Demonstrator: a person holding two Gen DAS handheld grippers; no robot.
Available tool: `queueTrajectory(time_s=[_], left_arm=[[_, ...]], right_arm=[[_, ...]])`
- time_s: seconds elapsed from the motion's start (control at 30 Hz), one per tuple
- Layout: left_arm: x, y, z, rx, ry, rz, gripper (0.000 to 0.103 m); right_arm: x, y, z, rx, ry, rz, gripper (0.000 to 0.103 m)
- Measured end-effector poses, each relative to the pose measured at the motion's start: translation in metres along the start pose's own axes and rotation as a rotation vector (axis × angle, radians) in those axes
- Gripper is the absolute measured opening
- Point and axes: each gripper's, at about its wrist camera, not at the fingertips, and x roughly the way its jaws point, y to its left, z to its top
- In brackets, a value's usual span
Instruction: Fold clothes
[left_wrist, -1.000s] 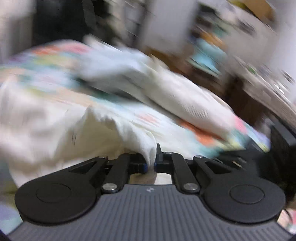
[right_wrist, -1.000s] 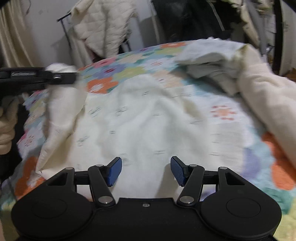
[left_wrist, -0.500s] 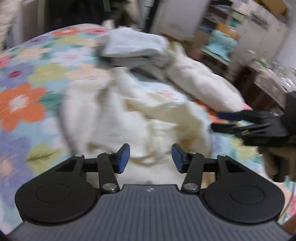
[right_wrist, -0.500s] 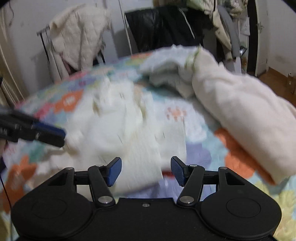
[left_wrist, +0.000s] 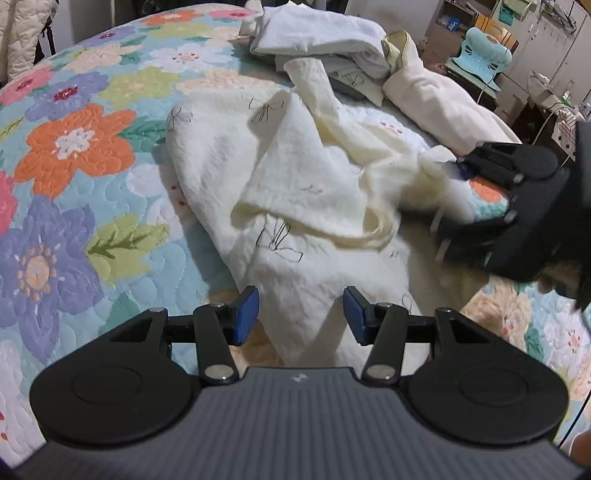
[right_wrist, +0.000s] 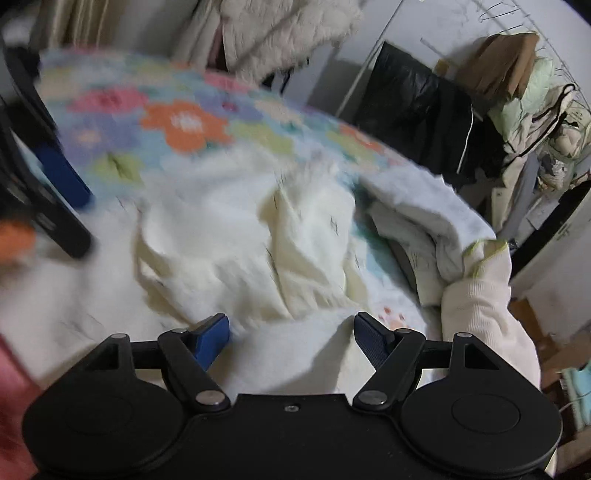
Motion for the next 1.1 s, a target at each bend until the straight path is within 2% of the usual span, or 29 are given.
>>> queueTrajectory(time_s=[0.03, 0.07, 0.1, 0.13, 0.17, 0.27, 0.33, 0.37, 0.43, 0.53, 0.67, 0.7, 0.73, 0.77, 0.83, 0.9, 0.93, 1.0, 1.07, 1.1], left_arm=[[0.001, 0.001, -0.001, -0.008, 0.006, -0.001, 0.05], [0.002, 0.002, -0.002, -0.016, 0.011, -0.002, 0.05], [0.003, 0.003, -0.003, -0.029, 0.014, -0.005, 0.05], [0.004, 0.004, -0.003, -0.042, 0.016, -0.008, 0.05], [0.004, 0.006, -0.003, -0.055, 0.018, -0.011, 0.05], [0.007, 0.004, -0.003, -0.068, 0.014, -0.029, 0.05], [0.01, 0.001, -0.002, -0.066, 0.015, -0.03, 0.05], [0.012, 0.0, -0.002, -0.067, 0.017, -0.028, 0.05], [0.015, -0.001, -0.002, -0.08, 0.022, -0.025, 0.05], [0.017, 0.002, -0.002, -0.104, 0.019, -0.023, 0.05], [0.019, 0.006, -0.003, -0.132, 0.018, -0.015, 0.051], [0.02, 0.007, -0.003, -0.139, 0.021, -0.014, 0.051], [0.021, 0.008, -0.004, -0.144, 0.025, -0.013, 0.051], [0.023, 0.008, -0.005, -0.146, 0.031, -0.012, 0.051], [0.025, 0.007, -0.006, -0.137, 0.041, -0.007, 0.051], [0.026, 0.006, -0.008, -0.131, 0.047, -0.005, 0.052], [0.026, 0.006, -0.009, -0.131, 0.051, -0.004, 0.052], [0.025, 0.009, -0.01, -0.142, 0.052, -0.012, 0.052], [0.021, 0.013, -0.013, -0.16, 0.049, -0.017, 0.052], [0.019, 0.015, -0.015, -0.171, 0.047, -0.021, 0.052]], right_arm=[[0.001, -0.006, -0.002, 0.01, 0.001, 0.03, 0.063], [0.002, -0.013, -0.004, 0.027, -0.001, 0.06, 0.033], [-0.006, -0.03, -0.007, 0.147, -0.026, 0.094, 0.018], [-0.014, -0.046, -0.01, 0.266, -0.051, 0.129, 0.012], [-0.021, -0.062, -0.013, 0.386, -0.074, 0.162, 0.012], [-0.021, -0.109, -0.046, 0.746, -0.031, 0.211, 0.012], [-0.014, -0.128, -0.083, 0.967, 0.067, 0.182, 0.016], [-0.011, -0.132, -0.095, 1.004, 0.121, 0.149, 0.018], [-0.018, -0.132, -0.109, 1.002, 0.164, 0.064, 0.021], [-0.037, -0.128, -0.107, 0.931, 0.121, 0.017, 0.032], [-0.059, -0.102, -0.072, 0.665, -0.04, 0.067, 0.034], [-0.063, -0.093, -0.064, 0.598, -0.074, 0.101, 0.04], [-0.063, -0.084, -0.053, 0.517, -0.091, 0.121, 0.052], [-0.058, -0.074, -0.045, 0.424, -0.097, 0.102, 0.058], [-0.043, -0.052, -0.032, 0.251, -0.112, 0.032, 0.06], [-0.021, -0.043, -0.028, 0.158, -0.103, -0.019, 0.062], [-0.01, -0.046, -0.029, 0.147, -0.097, -0.042, 0.061], [0.002, -0.067, -0.034, 0.265, -0.085, -0.08, 0.06], [0.008, -0.11, -0.051, 0.58, -0.036, -0.06, 0.059], [0.005, -0.119, -0.061, 0.625, -0.008, -0.086, 0.059]])
